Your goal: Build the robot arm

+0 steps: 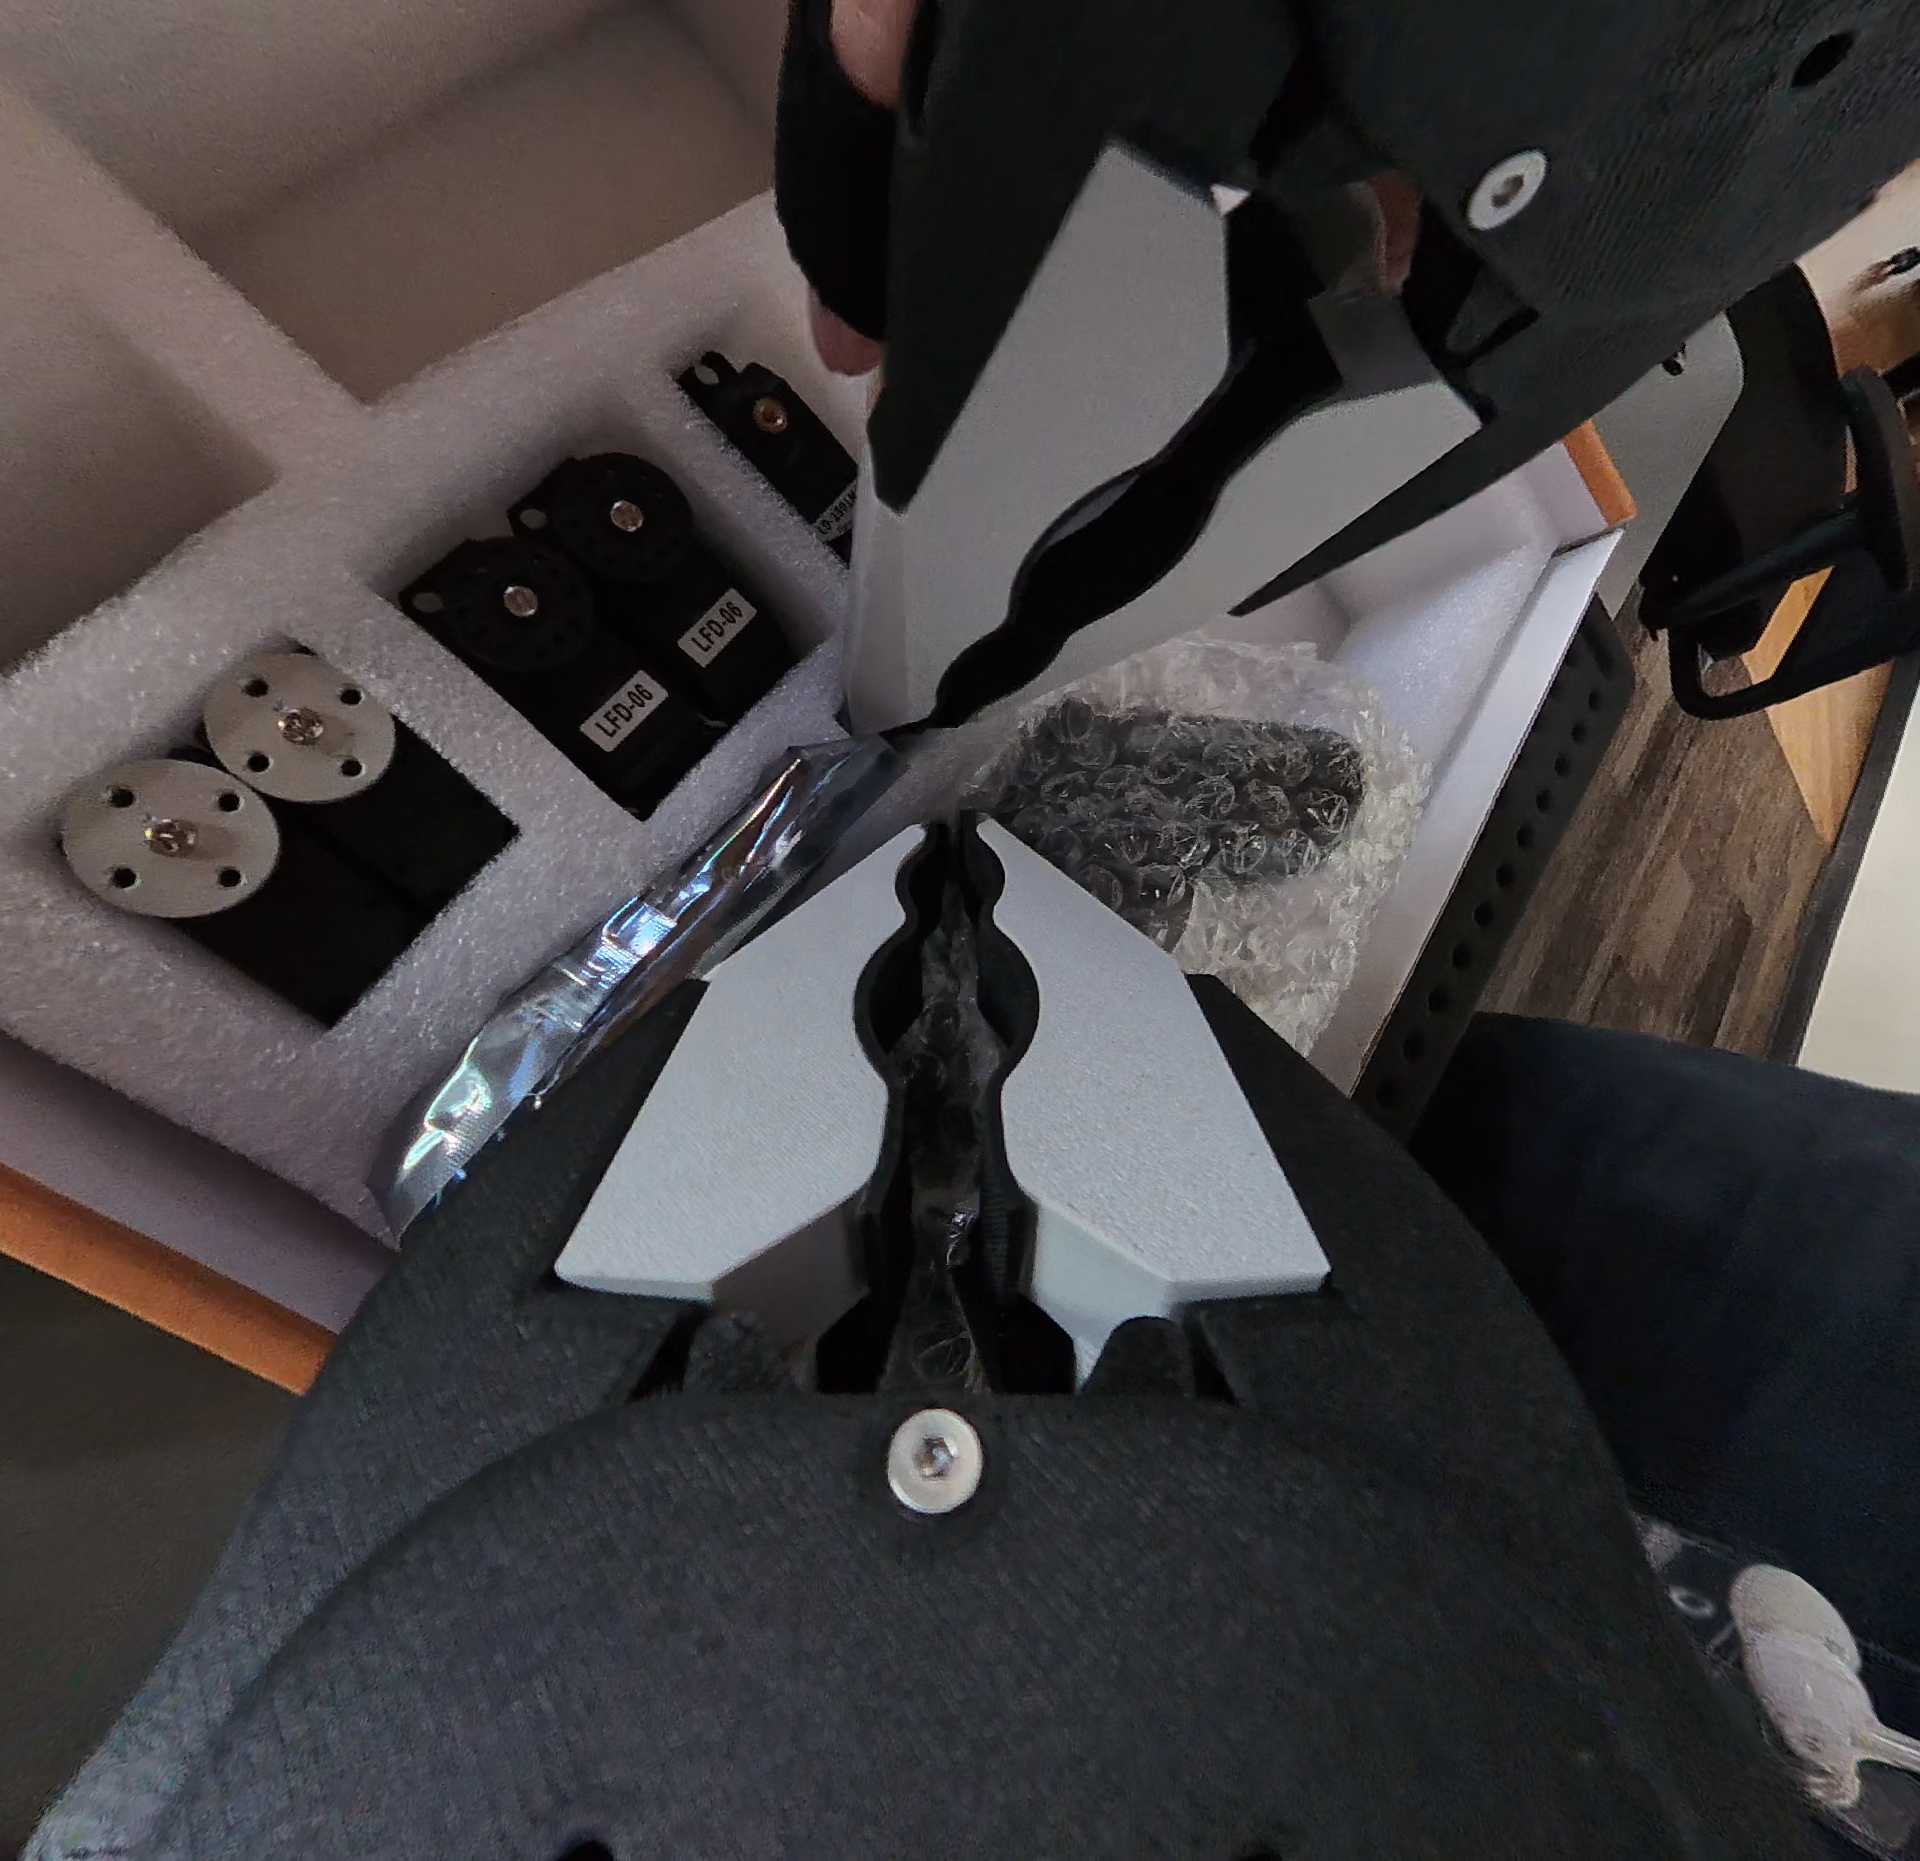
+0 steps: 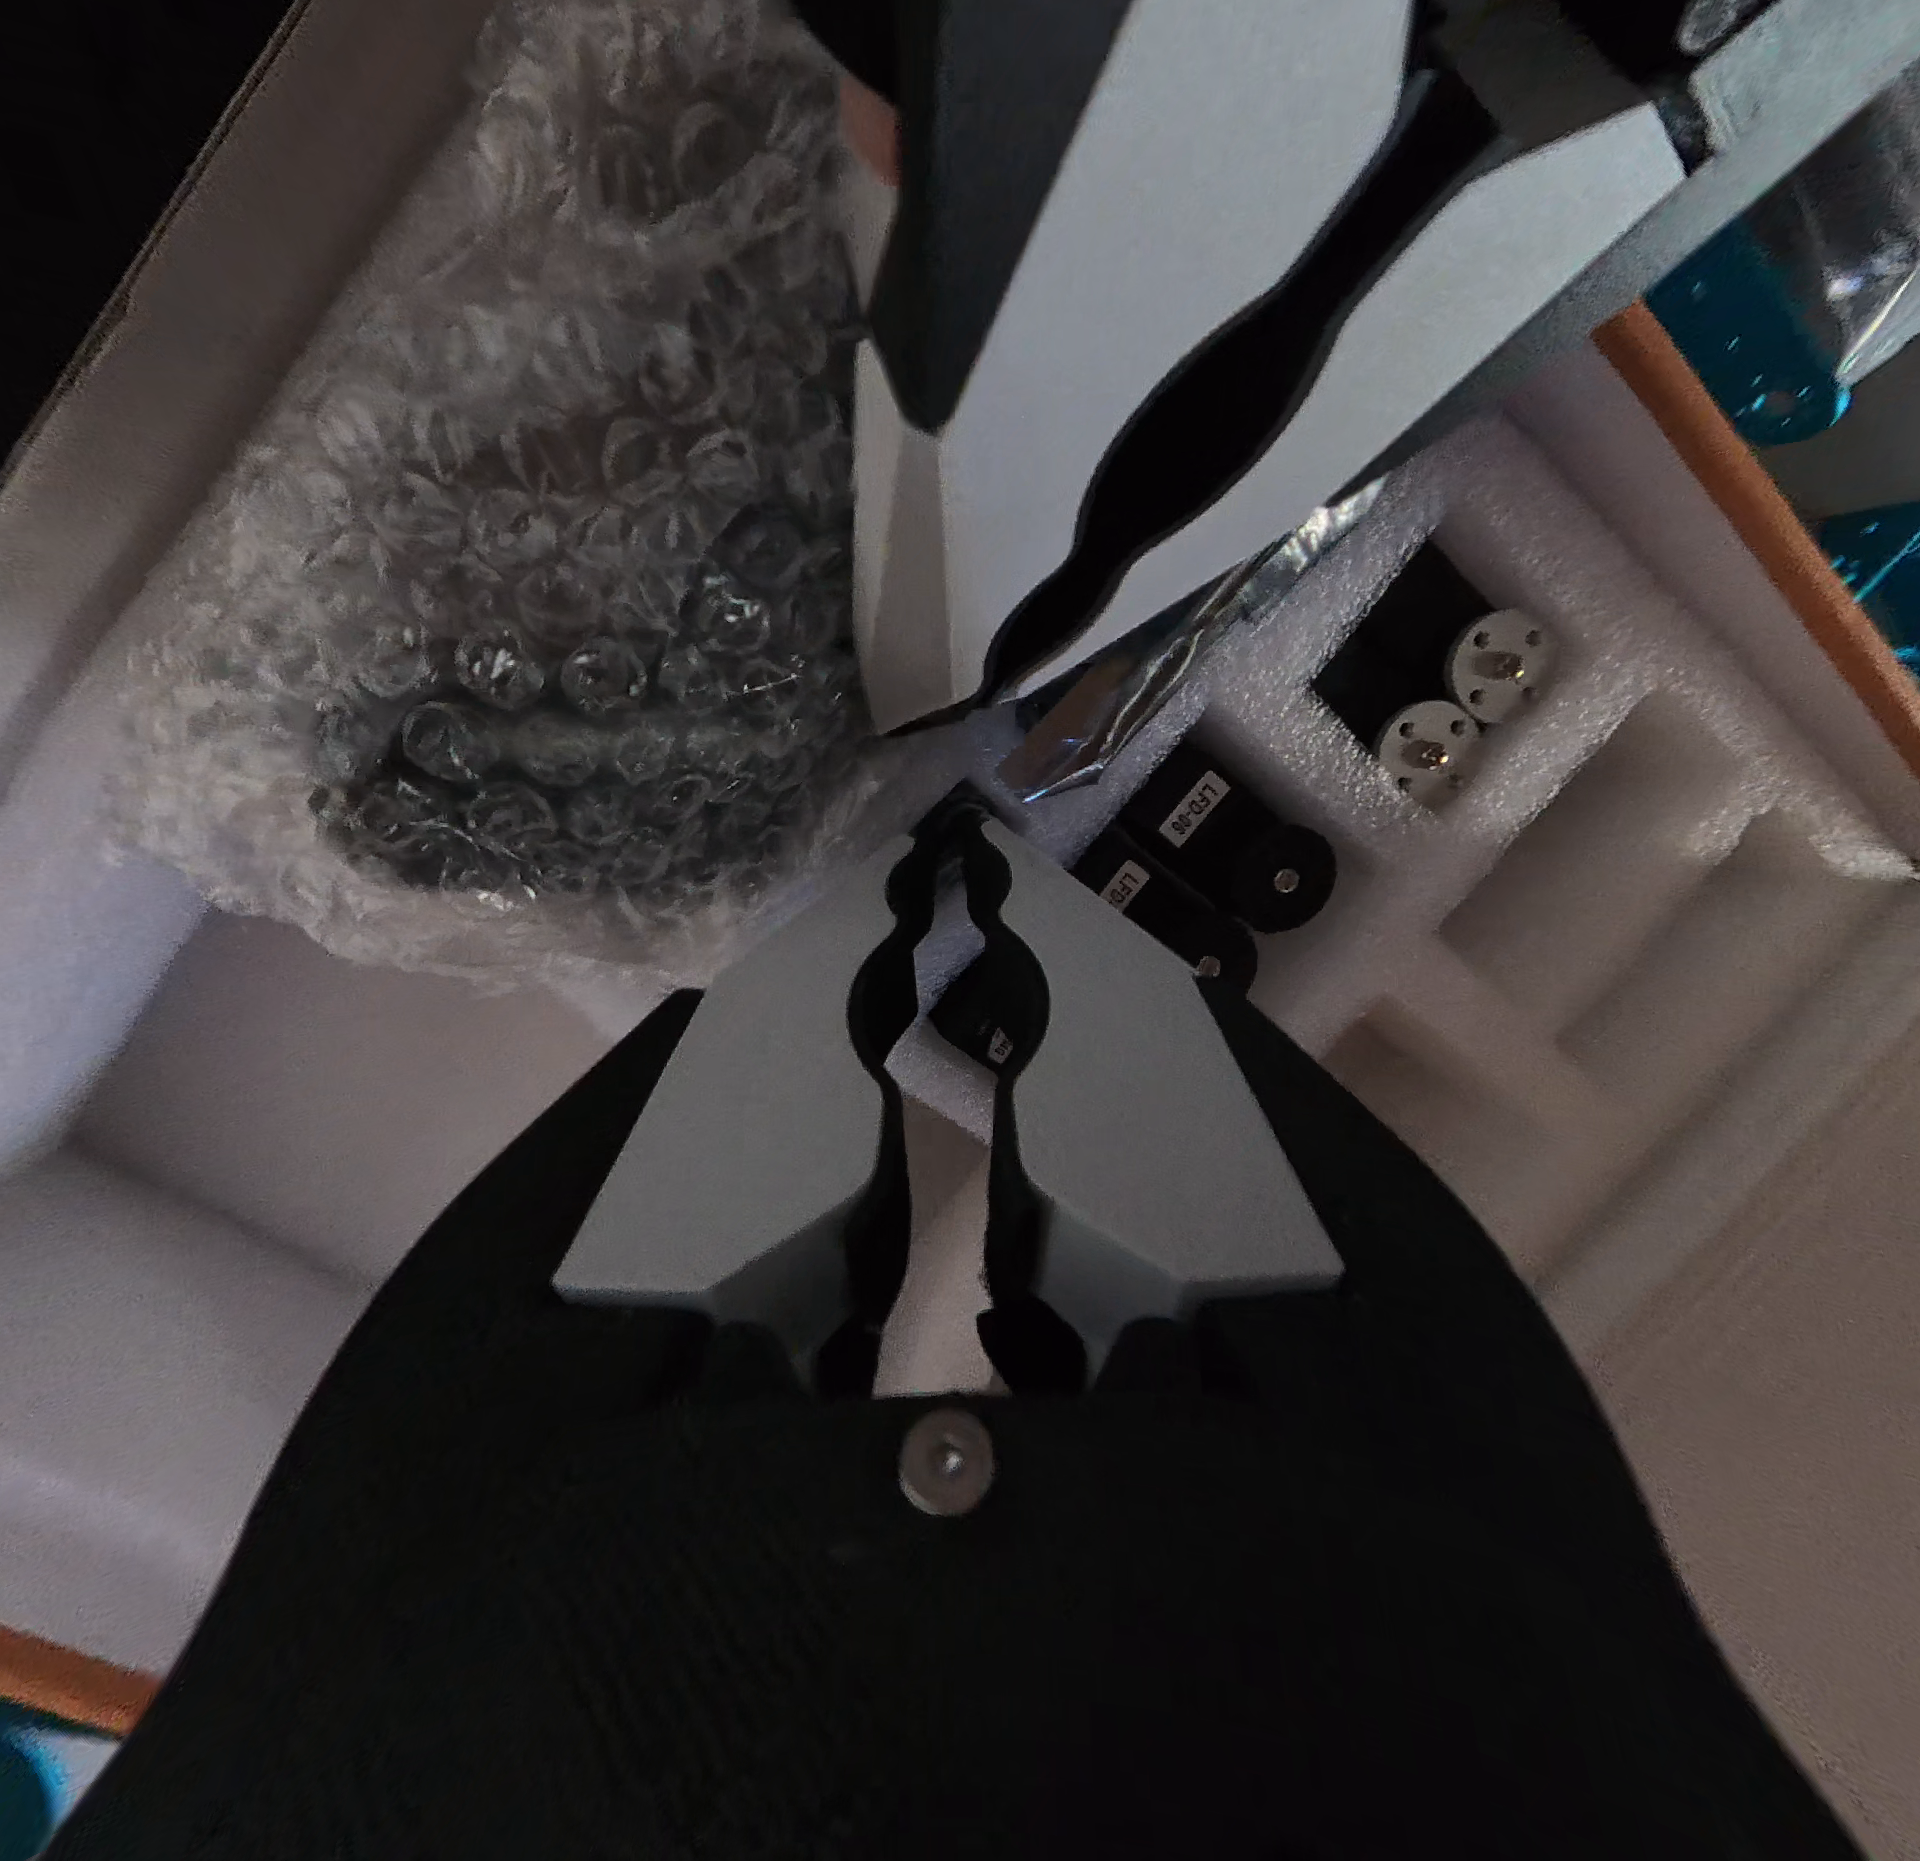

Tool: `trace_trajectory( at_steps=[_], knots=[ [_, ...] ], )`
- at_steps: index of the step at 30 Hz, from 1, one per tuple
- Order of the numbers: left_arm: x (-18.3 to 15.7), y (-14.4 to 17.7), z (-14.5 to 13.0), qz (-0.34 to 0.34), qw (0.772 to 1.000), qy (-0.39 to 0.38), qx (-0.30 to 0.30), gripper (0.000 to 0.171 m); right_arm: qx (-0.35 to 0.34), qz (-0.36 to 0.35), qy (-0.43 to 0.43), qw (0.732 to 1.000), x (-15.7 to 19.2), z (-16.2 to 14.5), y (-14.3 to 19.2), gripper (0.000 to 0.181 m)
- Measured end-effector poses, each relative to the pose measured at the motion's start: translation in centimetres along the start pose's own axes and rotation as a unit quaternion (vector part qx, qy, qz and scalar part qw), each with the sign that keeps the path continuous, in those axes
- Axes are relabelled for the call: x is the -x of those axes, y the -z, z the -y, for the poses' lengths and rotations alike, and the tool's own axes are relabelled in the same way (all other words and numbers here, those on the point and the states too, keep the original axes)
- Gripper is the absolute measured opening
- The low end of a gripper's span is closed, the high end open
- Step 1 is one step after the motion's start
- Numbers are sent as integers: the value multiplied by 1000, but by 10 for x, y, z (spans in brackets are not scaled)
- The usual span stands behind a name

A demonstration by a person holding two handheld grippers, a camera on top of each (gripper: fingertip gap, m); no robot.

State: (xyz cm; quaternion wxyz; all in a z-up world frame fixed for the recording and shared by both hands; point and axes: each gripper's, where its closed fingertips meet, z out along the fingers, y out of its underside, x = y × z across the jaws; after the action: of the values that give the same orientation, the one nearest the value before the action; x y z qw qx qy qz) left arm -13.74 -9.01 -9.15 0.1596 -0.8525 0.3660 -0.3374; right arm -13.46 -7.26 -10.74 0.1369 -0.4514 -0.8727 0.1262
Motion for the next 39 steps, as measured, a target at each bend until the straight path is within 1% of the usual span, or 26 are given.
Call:
trace_trajectory(
  at_steps=[2,5,8,12,19,21,24,26,33,39],
  knots=[
    [0,0,-1,6,1000,-6,3,1,21,21,-23,999,1,-1,1,5],
    [-1,0,-2,12,1000,-13,11,1,29,50,-16,998,4,-1,6,7],
    [-1,0,-3,8,1000,-5,11,1,9,45,17,999,4,-2,10,11],
    [-1,0,-4,7,1000,-1,7,1,-1,21,70,997,5,-3,11,14],
    [-1,-1,-4,6,1000,2,11,1,16,27,168,985,6,-8,-1,10],
    [-1,-1,-4,6,1000,3,12,1,17,32,180,983,7,-8,-2,9],
    [-1,-2,-4,4,1000,5,14,1,37,40,144,988,5,-8,0,0],
    [-1,-2,-4,2,1000,5,15,1,41,43,119,991,6,-8,1,0],
    [-2,-2,-4,-4,1000,3,21,1,10,0,56,998,8,-10,15,0],
    [-4,-4,-5,-12,1000,5,22,0,-34,-43,-38,998,12,-11,26,0]
  ],
)
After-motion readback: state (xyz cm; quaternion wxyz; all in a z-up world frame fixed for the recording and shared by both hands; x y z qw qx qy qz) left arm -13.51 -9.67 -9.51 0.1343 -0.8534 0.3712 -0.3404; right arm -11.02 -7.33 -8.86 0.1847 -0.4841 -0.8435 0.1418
